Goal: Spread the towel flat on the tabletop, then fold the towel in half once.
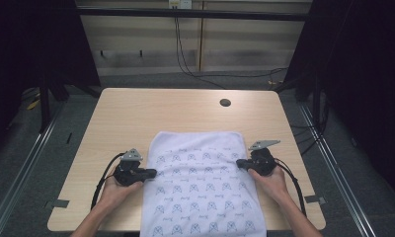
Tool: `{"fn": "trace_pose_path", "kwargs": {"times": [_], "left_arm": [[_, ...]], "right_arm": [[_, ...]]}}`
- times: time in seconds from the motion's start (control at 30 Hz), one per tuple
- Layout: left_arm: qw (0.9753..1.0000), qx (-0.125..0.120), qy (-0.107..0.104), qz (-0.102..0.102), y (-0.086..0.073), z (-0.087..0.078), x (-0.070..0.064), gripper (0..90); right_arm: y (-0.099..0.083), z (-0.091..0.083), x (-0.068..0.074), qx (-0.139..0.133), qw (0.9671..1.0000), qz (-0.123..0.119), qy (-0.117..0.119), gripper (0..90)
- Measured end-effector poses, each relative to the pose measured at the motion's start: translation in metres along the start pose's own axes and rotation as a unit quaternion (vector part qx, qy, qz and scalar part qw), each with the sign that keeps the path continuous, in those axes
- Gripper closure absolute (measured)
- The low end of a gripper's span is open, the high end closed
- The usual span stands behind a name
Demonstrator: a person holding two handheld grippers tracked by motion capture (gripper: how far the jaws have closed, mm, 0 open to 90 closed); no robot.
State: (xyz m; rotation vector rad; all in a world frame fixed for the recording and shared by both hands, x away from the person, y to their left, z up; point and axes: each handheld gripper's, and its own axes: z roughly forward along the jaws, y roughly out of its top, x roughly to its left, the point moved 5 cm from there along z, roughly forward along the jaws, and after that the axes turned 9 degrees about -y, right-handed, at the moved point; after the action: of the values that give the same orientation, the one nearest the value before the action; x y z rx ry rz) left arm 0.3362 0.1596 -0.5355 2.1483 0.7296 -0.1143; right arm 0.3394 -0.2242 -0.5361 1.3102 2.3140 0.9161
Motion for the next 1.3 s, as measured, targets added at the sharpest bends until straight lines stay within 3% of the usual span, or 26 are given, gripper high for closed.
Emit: {"fn": "trace_pose_path", "kwargs": {"times": [0.23, 0.47, 0.7, 0.77, 0.87, 0.97, 1.1, 1.3], "left_arm": [[0.9998, 0.014, -0.009, 0.012, -0.004, 0.0, -0.013, 86.9], [0.9996, 0.02, -0.019, 0.009, -0.009, -0.002, -0.023, 89.4], [0.9992, 0.014, -0.035, 0.015, -0.021, -0.01, -0.04, 89.1], [0.9991, 0.01, -0.038, 0.018, -0.019, -0.011, -0.042, 85.5], [0.9992, -0.015, -0.034, 0.014, -0.011, -0.015, -0.04, 79.9], [0.999, -0.035, -0.028, 0.008, -0.004, -0.019, -0.036, 76.6], [0.9981, -0.056, -0.025, -0.007, 0.002, -0.025, -0.027, 71.4], [0.9974, -0.069, -0.013, -0.016, 0.008, -0.029, -0.013, 66.9]], "right_arm": [[-0.014, -0.014, 0.006, 0.005, 0.9998, -0.011, 0.018, 88.7], [-0.019, -0.019, 0.009, 0.009, 0.9996, -0.013, 0.023, 88.7], [-0.031, -0.031, 0.02, 0.016, 0.999, -0.022, 0.036, 88.1], [-0.034, -0.034, 0.022, 0.013, 0.9989, -0.025, 0.038, 82.6], [-0.03, -0.04, 0.021, -0.01, 0.999, -0.015, 0.04, 73.0], [-0.022, -0.044, 0.016, -0.034, 0.9987, -0.005, 0.037, 70.3], [-0.016, -0.046, 0.009, -0.048, 0.9982, 0.007, 0.035, 66.5], [-0.007, -0.048, 0.003, -0.06, 0.9975, 0.016, 0.034, 62.7]]}}
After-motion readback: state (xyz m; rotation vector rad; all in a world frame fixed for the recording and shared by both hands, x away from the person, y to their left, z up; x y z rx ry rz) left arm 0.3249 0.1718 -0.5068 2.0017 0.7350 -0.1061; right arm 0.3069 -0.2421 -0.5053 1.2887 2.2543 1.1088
